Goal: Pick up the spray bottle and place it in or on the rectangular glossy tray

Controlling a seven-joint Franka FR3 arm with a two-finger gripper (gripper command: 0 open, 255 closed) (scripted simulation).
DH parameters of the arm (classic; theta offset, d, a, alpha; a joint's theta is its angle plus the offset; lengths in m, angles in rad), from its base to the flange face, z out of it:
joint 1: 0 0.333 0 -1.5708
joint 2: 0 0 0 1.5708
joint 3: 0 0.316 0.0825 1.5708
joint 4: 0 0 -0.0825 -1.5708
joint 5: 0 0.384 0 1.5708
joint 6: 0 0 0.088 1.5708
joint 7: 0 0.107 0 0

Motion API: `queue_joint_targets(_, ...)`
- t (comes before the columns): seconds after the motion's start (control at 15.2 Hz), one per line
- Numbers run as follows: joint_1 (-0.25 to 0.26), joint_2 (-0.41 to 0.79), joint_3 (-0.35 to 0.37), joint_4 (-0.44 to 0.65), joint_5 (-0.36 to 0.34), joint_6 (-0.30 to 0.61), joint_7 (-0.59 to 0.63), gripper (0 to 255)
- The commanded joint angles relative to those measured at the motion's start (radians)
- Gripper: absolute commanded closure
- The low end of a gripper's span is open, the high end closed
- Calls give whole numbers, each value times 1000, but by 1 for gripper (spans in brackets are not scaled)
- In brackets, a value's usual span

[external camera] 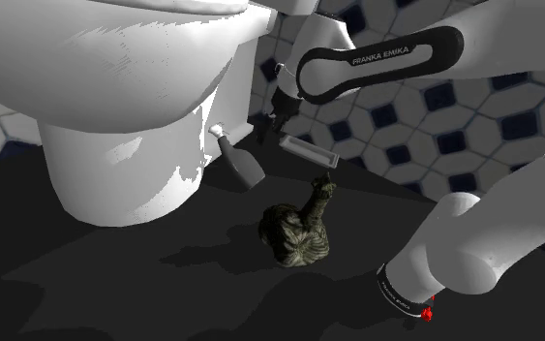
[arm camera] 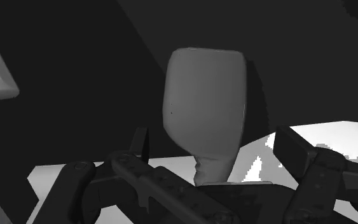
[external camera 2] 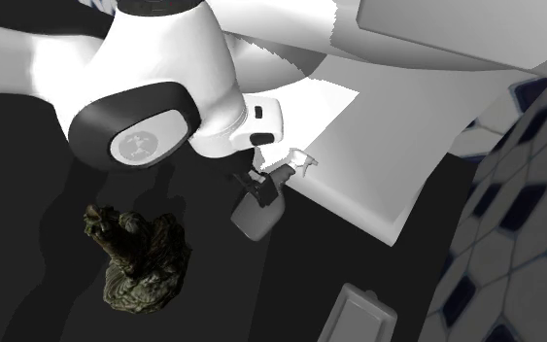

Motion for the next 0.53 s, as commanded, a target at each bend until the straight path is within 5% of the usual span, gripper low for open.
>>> queue_joint_targets(0.0,15,74,3,24,20,70,-22,0)
queue_joint_targets(0.46,44,321,21,163,105,241,-128,0)
